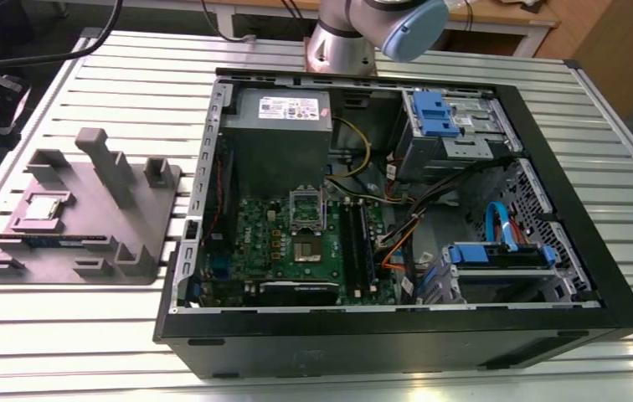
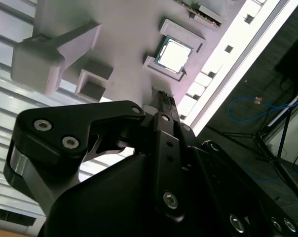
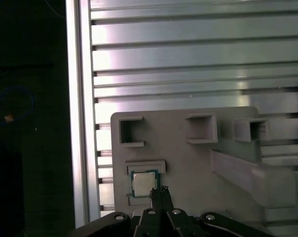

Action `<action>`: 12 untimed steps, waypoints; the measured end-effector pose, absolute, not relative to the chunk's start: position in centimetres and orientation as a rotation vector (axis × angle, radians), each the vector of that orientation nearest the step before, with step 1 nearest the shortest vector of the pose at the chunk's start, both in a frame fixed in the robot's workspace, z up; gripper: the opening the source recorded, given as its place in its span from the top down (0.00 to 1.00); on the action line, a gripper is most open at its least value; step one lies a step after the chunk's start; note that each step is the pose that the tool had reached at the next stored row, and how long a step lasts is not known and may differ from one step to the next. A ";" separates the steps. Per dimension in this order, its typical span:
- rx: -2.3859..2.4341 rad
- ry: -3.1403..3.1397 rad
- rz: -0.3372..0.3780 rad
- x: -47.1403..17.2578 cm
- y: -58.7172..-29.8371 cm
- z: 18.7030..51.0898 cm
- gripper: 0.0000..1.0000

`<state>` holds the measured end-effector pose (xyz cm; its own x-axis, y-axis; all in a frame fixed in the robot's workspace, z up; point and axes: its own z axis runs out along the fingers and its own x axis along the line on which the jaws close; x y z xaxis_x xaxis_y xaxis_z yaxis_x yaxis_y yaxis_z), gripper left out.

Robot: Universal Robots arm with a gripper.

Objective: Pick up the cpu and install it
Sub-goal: 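Reach for the cpu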

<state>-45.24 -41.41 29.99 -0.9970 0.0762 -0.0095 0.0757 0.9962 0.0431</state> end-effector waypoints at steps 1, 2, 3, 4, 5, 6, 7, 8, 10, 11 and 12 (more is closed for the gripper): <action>0.119 3.127 0.067 -45.2 -41.5 29.8 0.89; 0.119 3.127 0.067 -45.3 -41.6 29.7 0.89; 0.119 3.127 0.067 -45.3 -41.8 29.6 0.89; 0.119 3.127 0.067 -45.3 -42.1 29.3 0.89; 0.119 3.127 0.067 -45.3 -42.4 28.5 0.89; 0.119 3.127 0.067 -45.3 -42.5 28.3 0.89; 0.119 3.128 0.067 -45.3 -42.5 28.2 0.89; 0.119 3.128 0.067 -45.3 -42.6 28.0 0.89; 0.119 3.128 0.067 -45.3 -42.8 27.6 0.89; 0.119 3.128 0.067 -45.3 -42.9 27.5 0.89; 0.119 3.128 0.067 -45.3 -42.9 27.3 0.89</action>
